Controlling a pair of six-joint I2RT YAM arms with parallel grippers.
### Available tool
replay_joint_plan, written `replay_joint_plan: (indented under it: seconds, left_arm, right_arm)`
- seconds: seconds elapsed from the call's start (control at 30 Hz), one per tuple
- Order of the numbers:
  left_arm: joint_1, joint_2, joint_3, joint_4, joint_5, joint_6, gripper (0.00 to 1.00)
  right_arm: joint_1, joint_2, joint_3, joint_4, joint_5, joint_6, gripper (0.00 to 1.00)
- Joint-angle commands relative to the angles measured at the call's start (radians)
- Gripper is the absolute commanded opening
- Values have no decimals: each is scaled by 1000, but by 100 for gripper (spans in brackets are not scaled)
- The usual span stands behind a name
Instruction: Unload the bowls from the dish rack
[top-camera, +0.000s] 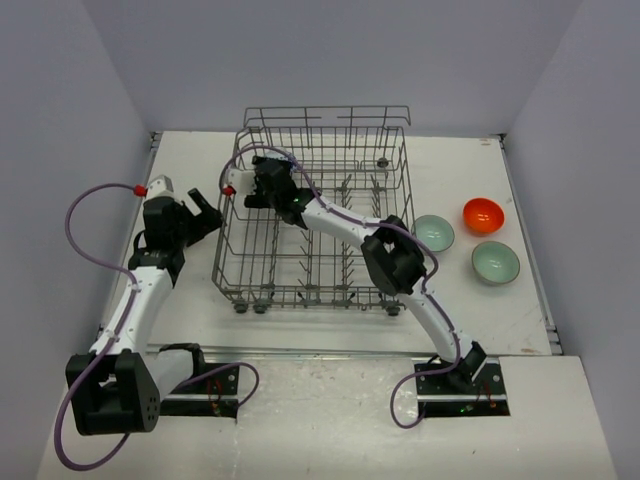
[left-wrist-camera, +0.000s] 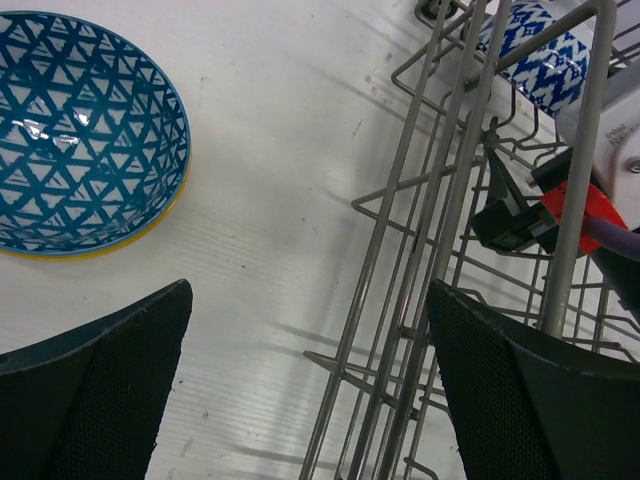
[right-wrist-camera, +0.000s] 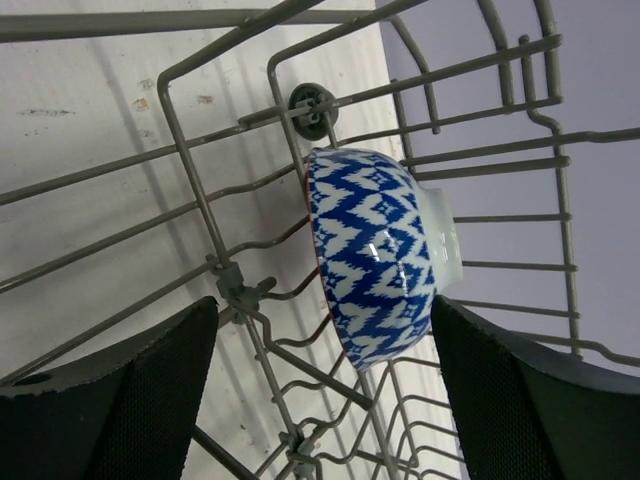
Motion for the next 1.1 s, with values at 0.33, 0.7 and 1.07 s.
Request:
replay_joint_plan:
  seconds: [0.33,0.7,1.07]
  left_arm:
    - [9,73,96,-36,29,2,100]
    - [12,53,94,-45,13,11,100]
    - [15,12,105,-42,-60,32,100]
  right_arm:
    - [28,-156,16,4,-38,27,88]
    - [17,-148,-4,1,-79,82,88]
    - [11,-56,77,-28,-128,107,88]
